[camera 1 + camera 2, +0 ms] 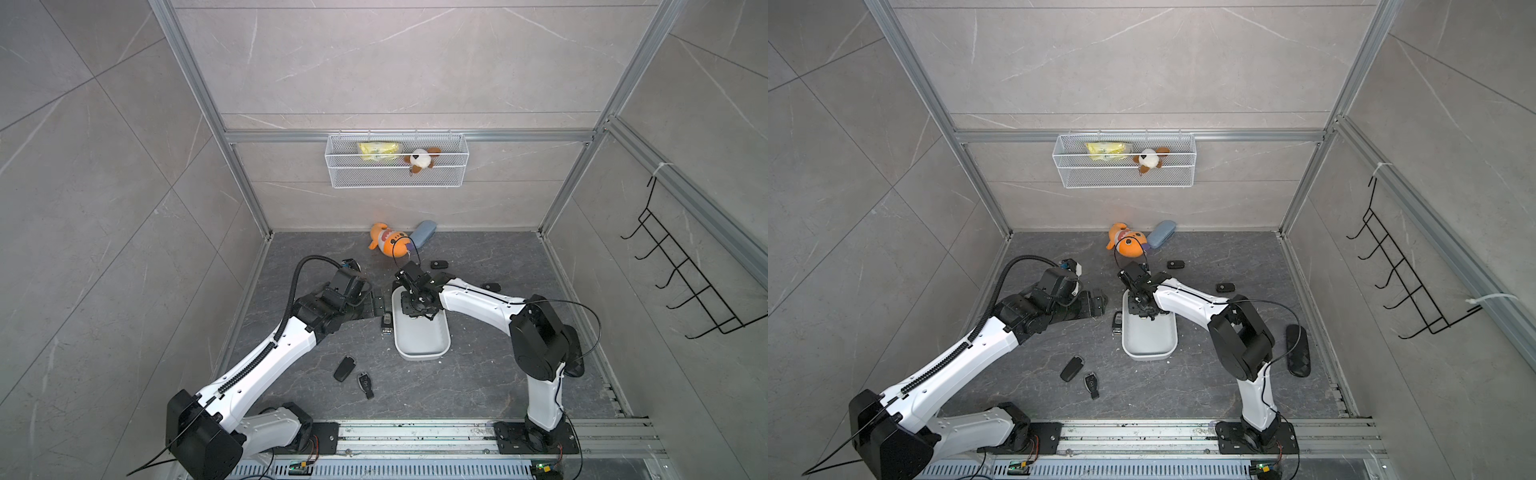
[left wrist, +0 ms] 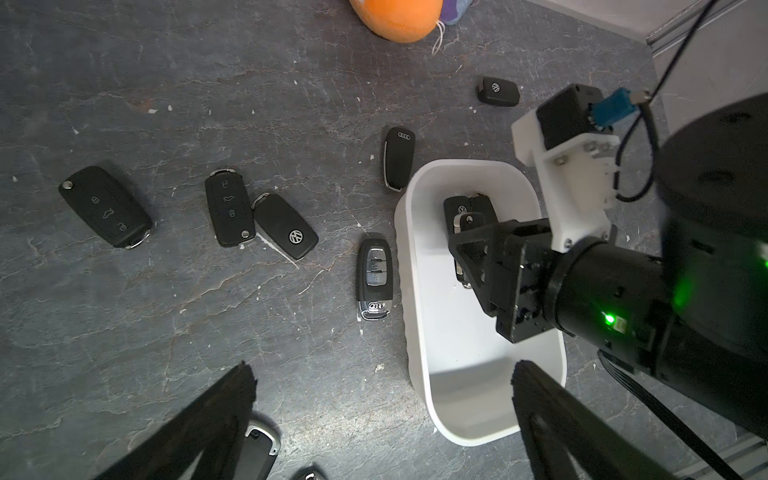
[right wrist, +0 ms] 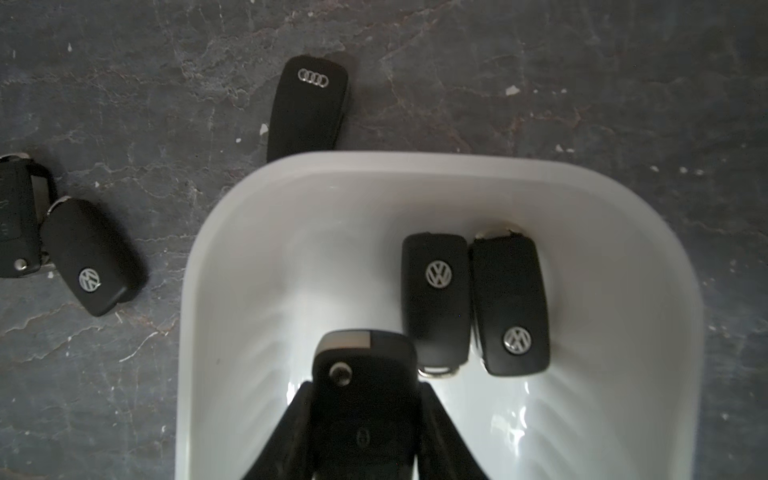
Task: Place the car key into the storage box
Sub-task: Place the car key in the storage box.
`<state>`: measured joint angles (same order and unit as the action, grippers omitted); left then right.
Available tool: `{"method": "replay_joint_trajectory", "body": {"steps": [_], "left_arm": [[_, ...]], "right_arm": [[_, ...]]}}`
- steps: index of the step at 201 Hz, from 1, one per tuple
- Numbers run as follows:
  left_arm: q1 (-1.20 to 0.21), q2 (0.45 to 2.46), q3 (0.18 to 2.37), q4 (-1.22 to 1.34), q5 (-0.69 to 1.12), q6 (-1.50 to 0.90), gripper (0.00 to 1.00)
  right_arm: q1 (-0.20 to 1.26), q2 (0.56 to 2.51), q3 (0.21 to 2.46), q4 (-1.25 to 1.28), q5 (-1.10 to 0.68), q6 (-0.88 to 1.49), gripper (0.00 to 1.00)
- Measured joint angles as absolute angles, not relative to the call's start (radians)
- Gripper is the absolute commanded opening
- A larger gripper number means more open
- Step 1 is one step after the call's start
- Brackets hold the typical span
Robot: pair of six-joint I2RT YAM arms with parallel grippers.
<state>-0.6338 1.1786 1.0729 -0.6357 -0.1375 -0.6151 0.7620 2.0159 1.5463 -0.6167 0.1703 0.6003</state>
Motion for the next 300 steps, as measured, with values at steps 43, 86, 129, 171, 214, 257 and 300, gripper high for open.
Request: {"method": "replay_joint_trajectory", "body": {"steps": [43,86,129,171,214,257,300], "left_arm": [[-0.632,1.130,1.053,-0.675,-0.165,-0.631,1.00],[-0.627,1.092,1.037,-0.703,-0.184,-0.641,1.00],[-0.625,1.077,1.034,-0.717,-0.191,-0.651,1.00],[-0.623,1.068,1.026,-0.722,-0.202,-0.653,1.00],[-0.621,1.064,1.021,-0.726,-0.204,-0.656,1.00],[-0.621,1.064,1.021,-0.726,-0.204,-0.656,1.00],[-0.620,1.064,1.021,-0.726,-0.207,-0.661,1.00]], "right_arm": [[0.762,2.120,1.641,-0.621,0.168,0.585,0.36],[0.763,2.184,1.711,-0.653,0.194,0.583,0.37],[0.763,2.207,1.741,-0.692,0.234,0.583,0.38],[0.763,2.241,1.769,-0.722,0.262,0.583,0.41],[0.763,2.255,1.771,-0.738,0.266,0.583,0.44],[0.764,2.255,1.771,-0.738,0.266,0.583,0.48],[0.765,2.244,1.769,-0.736,0.257,0.583,0.55]]}}
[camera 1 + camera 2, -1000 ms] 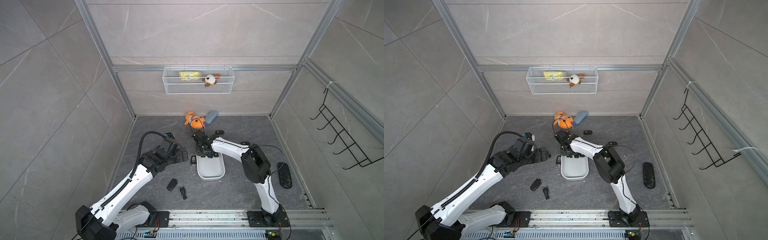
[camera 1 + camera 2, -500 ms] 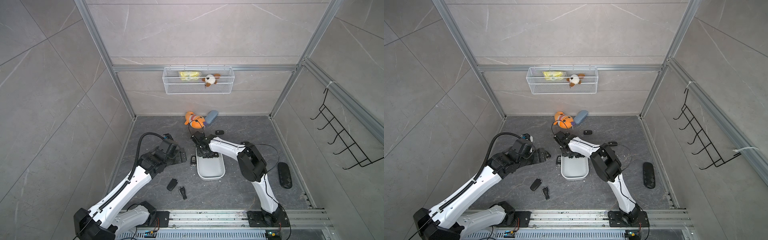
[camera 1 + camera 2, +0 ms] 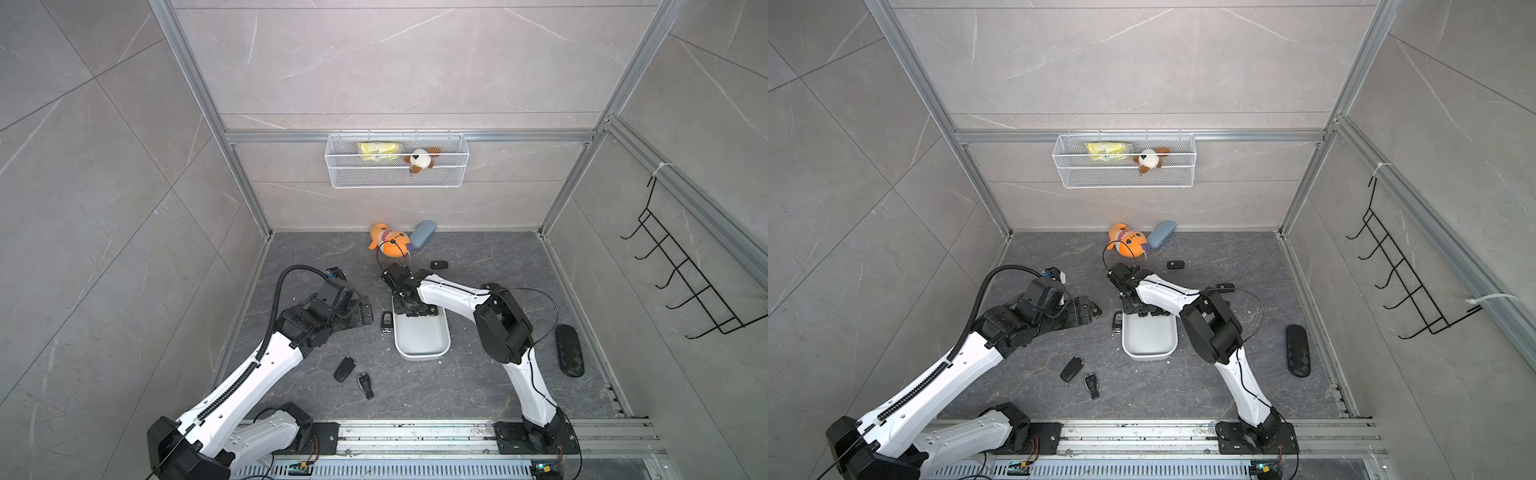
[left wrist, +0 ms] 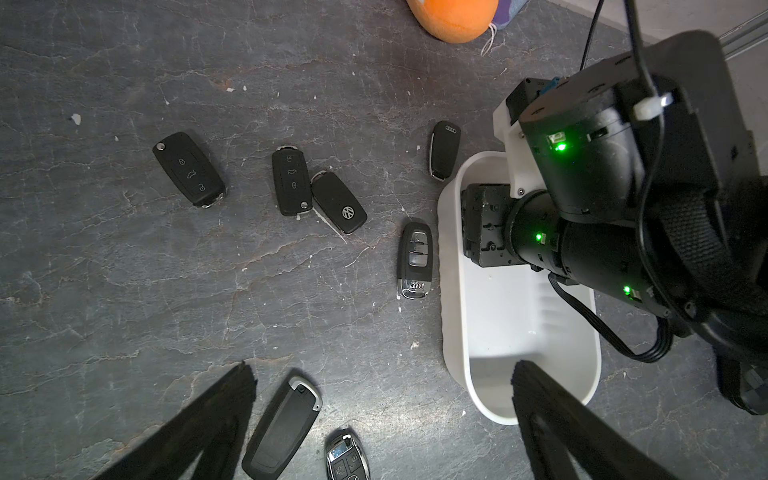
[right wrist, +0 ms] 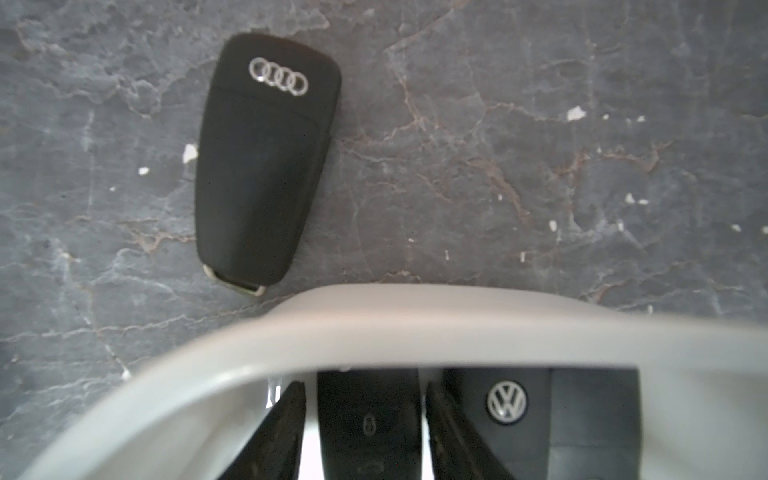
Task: Place the car key into the storage box
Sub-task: Place the car key in the storage box.
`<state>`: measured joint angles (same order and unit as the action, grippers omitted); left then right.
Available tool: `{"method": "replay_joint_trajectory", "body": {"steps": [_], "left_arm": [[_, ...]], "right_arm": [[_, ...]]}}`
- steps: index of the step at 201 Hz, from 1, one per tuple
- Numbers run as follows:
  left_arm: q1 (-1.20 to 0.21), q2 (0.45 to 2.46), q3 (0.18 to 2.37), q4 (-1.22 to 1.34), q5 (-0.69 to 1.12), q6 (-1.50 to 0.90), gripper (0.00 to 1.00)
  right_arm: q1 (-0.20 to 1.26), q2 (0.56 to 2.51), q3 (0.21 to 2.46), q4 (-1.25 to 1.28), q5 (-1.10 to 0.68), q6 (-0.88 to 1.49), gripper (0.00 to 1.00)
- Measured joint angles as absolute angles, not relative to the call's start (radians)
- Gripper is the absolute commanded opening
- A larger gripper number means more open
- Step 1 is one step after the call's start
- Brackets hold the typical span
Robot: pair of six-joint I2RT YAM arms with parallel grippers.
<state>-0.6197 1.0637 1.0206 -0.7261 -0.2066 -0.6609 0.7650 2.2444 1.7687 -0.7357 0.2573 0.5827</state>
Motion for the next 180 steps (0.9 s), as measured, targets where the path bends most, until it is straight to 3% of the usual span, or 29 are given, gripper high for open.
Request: {"method": "replay_joint_trajectory", "body": {"steps": [82,97,180], "left_arm": [[-0.595,1.063,0.970,-0.765,-0.245,-0.743,1.00],[-0.595,1.063,0.953,-0.782,-0.245,-0.761,1.00],[-0.593,1.052,0.795,-0.836,-0.148,-0.779,0.89]], "right_arm": [[0.765,1.921,1.528,-0.580,0.153,0.588,0.82],[0.765,1.870,1.482,-0.540,0.126,0.587,0.99],[0.782,1.691,1.292,-0.389,0.011,0.603,0.99]]}}
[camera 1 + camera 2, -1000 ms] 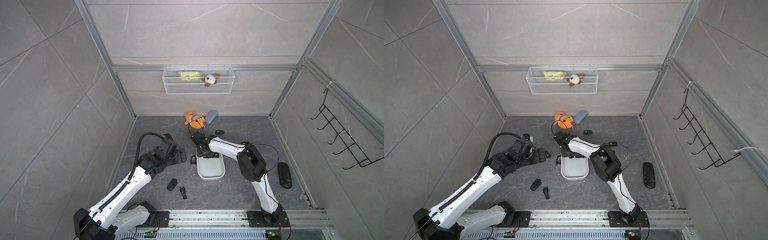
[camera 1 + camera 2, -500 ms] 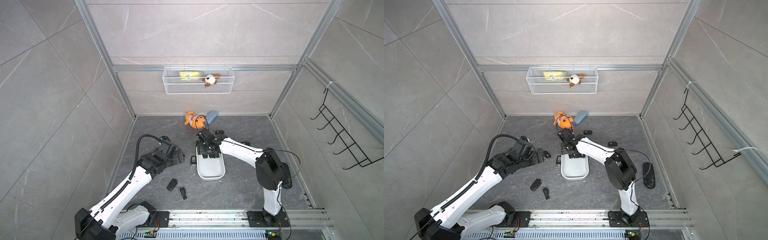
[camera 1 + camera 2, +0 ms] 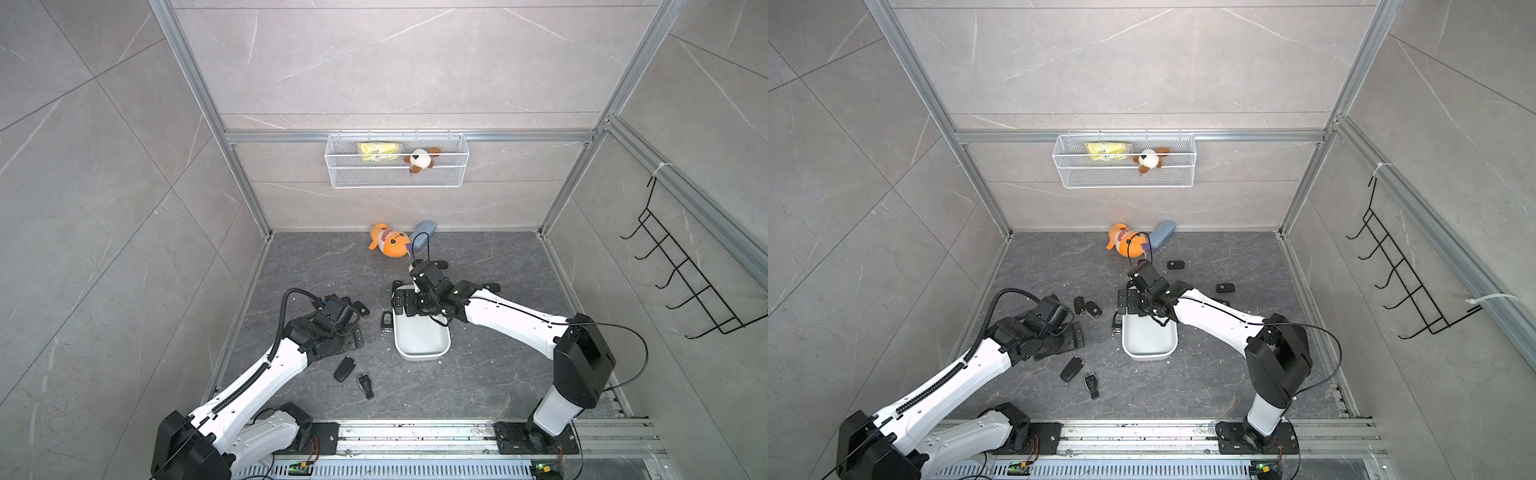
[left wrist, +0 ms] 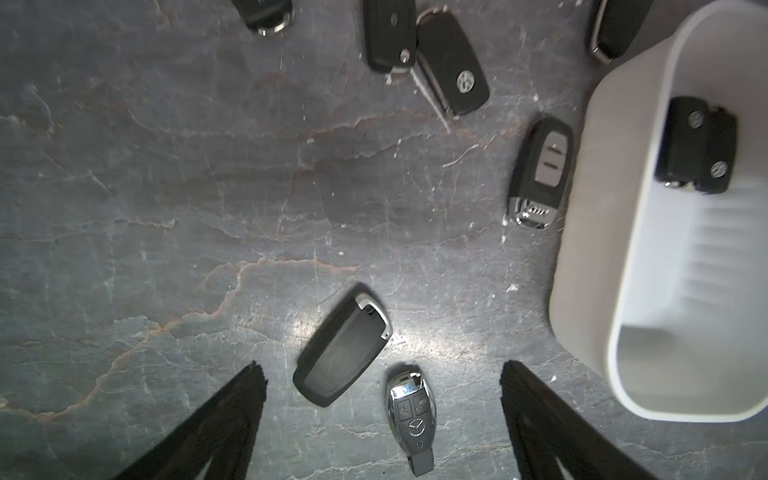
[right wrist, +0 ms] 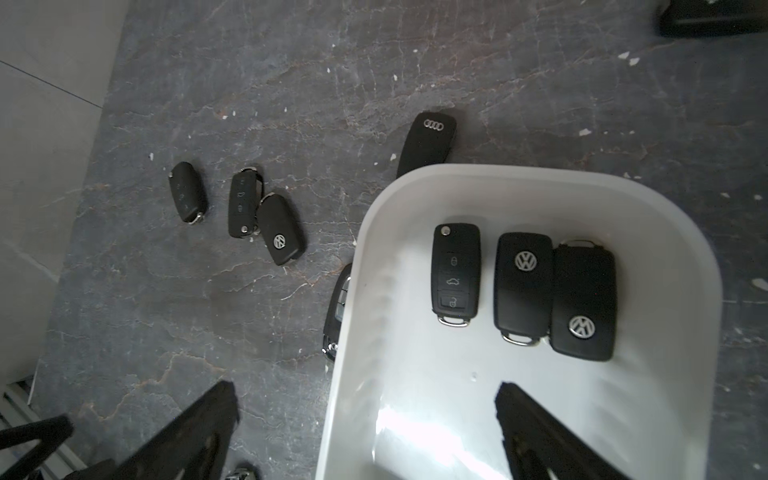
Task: Place the car key into the storage box
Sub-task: Place the car key in the storage box, then pick up the car key from the center of the board.
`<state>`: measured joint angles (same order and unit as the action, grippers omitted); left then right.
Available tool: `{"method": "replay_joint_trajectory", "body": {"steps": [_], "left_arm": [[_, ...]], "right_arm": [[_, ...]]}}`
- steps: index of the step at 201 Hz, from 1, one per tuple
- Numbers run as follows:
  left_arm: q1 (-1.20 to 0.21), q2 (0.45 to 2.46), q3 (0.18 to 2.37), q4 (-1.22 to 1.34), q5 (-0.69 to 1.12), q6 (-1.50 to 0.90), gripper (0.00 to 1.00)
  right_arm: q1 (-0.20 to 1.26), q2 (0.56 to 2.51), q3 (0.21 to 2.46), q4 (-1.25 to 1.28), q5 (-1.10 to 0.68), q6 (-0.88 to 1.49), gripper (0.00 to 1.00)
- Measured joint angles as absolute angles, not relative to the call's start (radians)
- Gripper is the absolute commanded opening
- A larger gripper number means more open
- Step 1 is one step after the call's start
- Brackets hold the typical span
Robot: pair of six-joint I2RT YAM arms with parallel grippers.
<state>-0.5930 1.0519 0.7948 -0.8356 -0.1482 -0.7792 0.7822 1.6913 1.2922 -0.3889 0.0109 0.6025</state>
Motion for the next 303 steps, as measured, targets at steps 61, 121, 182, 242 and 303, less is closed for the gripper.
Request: {"method": "replay_joint_trajectory", "body": {"steps": [61,121,182,242,303], "left_arm": [[-0.593,1.105,0.667,-0.816,-0.050,-0.781,0.86],[-0.593,1.222,0.631,-0.768,-0.030,-0.781,0.83],[-0.589,1.308,0.625,-0.706,-0.037,-0.775,0.73],[-0.582,1.334,0.639,-0.709,-0.053,-0.753,0.66],[-0.576,1.340,0.644,-0.693,-0.052,-0.735,0.43]], "right_arm": [[0.808,1.647,1.251,-0.360,-0.019,0.609,1.00],[0.813,1.647,1.251,-0.355,-0.024,0.609,1.00],[0.818,1.647,1.251,-0.353,-0.027,0.610,1.00],[0.825,1.647,1.251,-0.354,-0.028,0.610,1.00],[0.828,1.647,1.251,-0.354,-0.028,0.613,1.00]]}}
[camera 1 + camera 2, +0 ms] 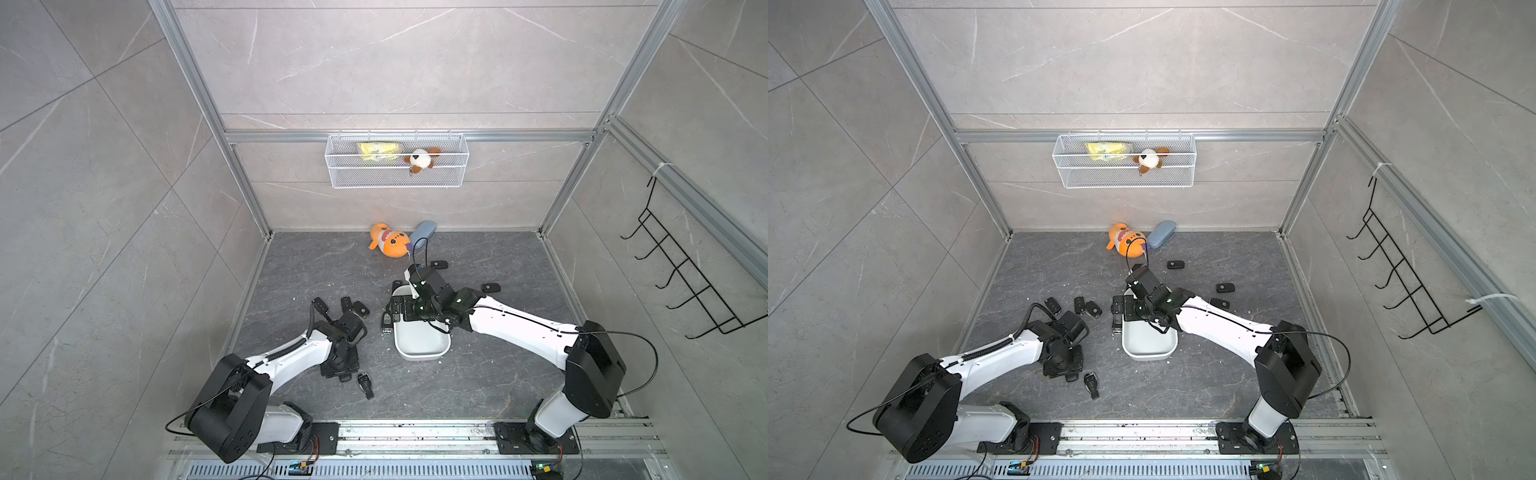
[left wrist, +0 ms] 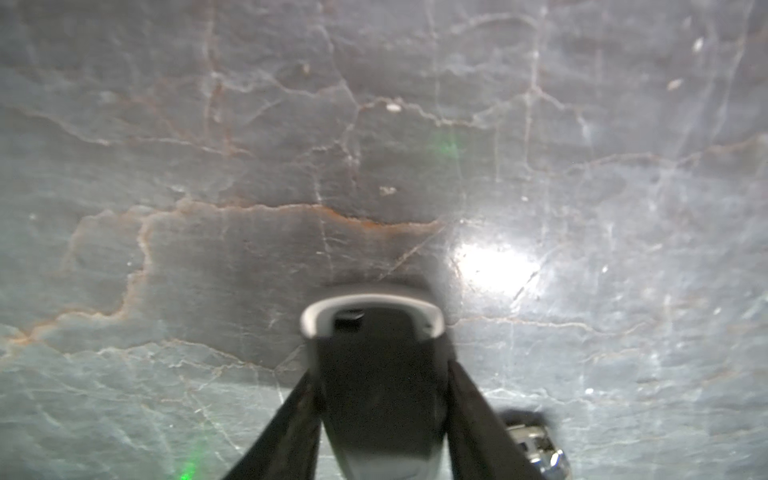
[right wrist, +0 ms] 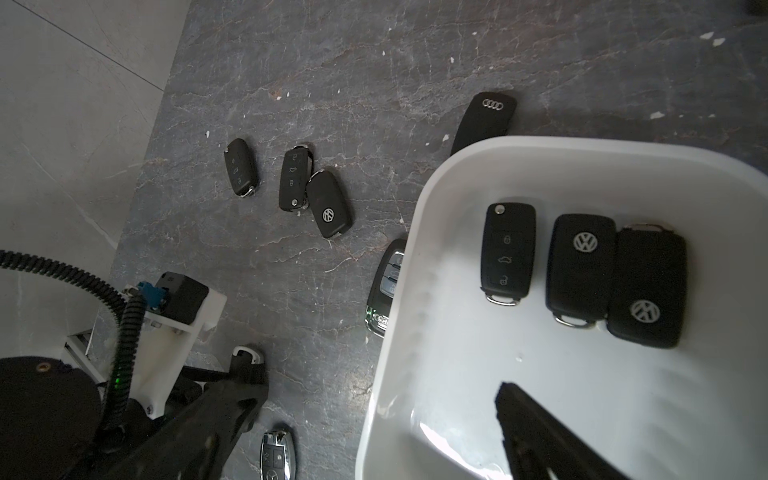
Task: Place the car key into the storage box
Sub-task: Pick up the car key from the center of the board, then place the car key in the storage box.
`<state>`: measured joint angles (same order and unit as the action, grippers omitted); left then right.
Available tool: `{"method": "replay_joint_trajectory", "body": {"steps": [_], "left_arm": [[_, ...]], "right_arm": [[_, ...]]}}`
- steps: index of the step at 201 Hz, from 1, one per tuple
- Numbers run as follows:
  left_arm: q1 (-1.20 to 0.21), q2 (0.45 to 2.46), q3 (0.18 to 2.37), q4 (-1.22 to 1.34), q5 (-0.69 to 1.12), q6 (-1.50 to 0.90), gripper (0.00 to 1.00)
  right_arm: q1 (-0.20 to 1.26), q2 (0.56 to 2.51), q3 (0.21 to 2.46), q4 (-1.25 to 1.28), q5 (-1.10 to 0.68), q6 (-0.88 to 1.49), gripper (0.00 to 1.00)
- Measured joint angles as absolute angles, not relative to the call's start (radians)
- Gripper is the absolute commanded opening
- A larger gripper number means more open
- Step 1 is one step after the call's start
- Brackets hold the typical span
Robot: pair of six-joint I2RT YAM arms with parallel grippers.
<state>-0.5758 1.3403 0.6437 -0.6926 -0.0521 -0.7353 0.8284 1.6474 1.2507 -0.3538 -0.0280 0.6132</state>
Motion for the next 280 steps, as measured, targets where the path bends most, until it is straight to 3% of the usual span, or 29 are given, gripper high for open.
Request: {"method": "replay_joint_trajectory", "body": {"steps": [41,54,147,280], "left_arm": [[-0.575,1.334,0.644,-0.689,-0.051,-0.734,0.39],[-0.575,1.331,0.645,-0.685,-0.051,-0.734,0.33],[-0.590,1.301,0.891,-0.738,-0.043,-0.749,0.32],[-0.752,1.805,1.494,-0.789,-0.056,-0.771,0.29]], "right_arm": [[0.832,1.647,1.251,-0.354,-0.030,0.614,1.00],[0.832,1.647,1.251,-0.354,-0.030,0.614,0.99],[0.832,1.567,1.164,-0.358,0.045,0.636,1.00],[0.701,1.267,0.968,-0.415,0.109,0.639,1.00]]}}
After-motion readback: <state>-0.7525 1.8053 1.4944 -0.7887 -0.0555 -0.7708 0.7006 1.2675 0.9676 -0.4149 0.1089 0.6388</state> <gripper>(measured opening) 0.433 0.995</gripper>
